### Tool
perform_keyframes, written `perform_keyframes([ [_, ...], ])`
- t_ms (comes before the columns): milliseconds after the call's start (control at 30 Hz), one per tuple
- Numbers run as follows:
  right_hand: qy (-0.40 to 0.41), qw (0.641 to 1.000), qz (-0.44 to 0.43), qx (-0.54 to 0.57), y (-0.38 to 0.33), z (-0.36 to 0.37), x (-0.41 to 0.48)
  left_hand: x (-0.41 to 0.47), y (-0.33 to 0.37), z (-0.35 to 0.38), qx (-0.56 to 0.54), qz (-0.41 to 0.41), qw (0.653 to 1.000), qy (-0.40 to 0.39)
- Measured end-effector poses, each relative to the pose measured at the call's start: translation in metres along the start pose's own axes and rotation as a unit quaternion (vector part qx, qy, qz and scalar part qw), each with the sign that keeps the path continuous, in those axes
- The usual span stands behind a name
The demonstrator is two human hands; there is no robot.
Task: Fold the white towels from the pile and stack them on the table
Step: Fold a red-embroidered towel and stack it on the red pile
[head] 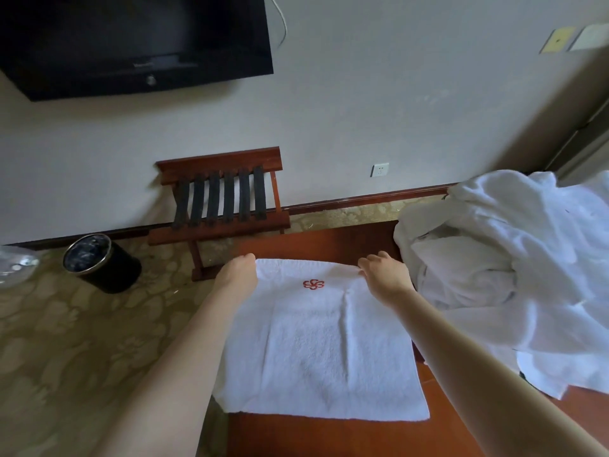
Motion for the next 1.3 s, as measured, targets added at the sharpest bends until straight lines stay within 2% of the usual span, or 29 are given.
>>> perform_keyframes([
  [67,0.021,0.999,0.024,0.027,0.0,-0.012,-0.011,-0.014,0.0,-0.013,-0.008,-0.01,1.0,0.02],
  [167,0.079,0.983,0.066,0.152,0.005,-0.039,-0.023,-0.032,-0.003,-0.039,-0.006,-0.006,0.997,0.072],
  [267,0.137,0.966,0.037,0.216,0.0,-0.072,-0.031,-0.048,-0.008,-0.072,0.005,0.003,0.992,0.124],
  [467,0.282,0.947,-0.011,0.155,-0.015,-0.173,-0.044,-0.075,-0.025,-0.159,-0.019,0.027,0.965,0.26],
  [567,0.326,0.938,-0.05,0.107,-0.023,-0.212,-0.048,-0.084,-0.028,-0.19,-0.056,0.036,0.957,0.281],
  [767,0.342,0.935,-0.035,0.089,-0.018,-0.251,-0.04,-0.086,-0.027,-0.224,-0.129,0.032,0.945,0.299],
  [1100,0.338,0.938,-0.054,0.064,-0.01,-0.257,-0.026,-0.065,-0.02,-0.223,0.089,0.056,0.957,0.271],
  [1300,0.287,0.952,-0.057,0.086,-0.002,-0.235,0.008,-0.03,-0.021,-0.21,0.109,0.044,0.96,0.253],
])
Point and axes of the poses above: each hand's wrist, its own x-axis towards the middle knuckle, its own z-axis out of the palm, y = z × x, the point moved 6 cm from there along x, towards the middle knuckle, and after that the axes turned 9 degrees about -y, right-handed, at the moved point
